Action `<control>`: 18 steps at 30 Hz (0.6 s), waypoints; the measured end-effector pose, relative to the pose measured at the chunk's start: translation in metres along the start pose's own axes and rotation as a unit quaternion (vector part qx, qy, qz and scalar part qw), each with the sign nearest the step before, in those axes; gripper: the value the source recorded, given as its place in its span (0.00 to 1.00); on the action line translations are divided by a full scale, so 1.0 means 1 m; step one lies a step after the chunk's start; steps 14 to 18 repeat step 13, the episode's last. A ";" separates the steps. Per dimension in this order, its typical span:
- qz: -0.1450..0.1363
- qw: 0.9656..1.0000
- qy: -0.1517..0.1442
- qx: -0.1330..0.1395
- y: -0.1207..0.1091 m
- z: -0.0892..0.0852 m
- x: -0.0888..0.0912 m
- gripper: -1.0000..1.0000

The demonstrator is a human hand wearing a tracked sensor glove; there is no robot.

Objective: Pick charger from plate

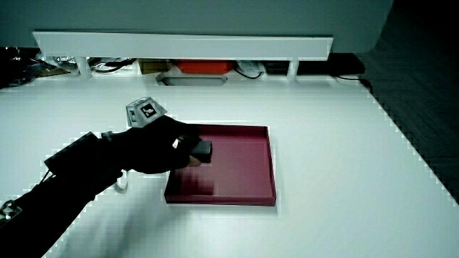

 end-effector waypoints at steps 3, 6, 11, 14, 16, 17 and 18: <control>-0.002 1.000 0.012 0.005 -0.008 0.017 0.006 1.00; -0.023 0.999 0.016 0.023 -0.016 0.028 0.004 1.00; -0.045 0.996 0.053 0.057 -0.030 0.050 -0.006 1.00; -0.060 0.992 0.079 0.071 -0.036 0.058 -0.013 1.00; -0.060 0.992 0.079 0.071 -0.036 0.058 -0.013 1.00; -0.060 0.992 0.079 0.071 -0.036 0.058 -0.013 1.00; -0.060 0.992 0.079 0.071 -0.036 0.058 -0.013 1.00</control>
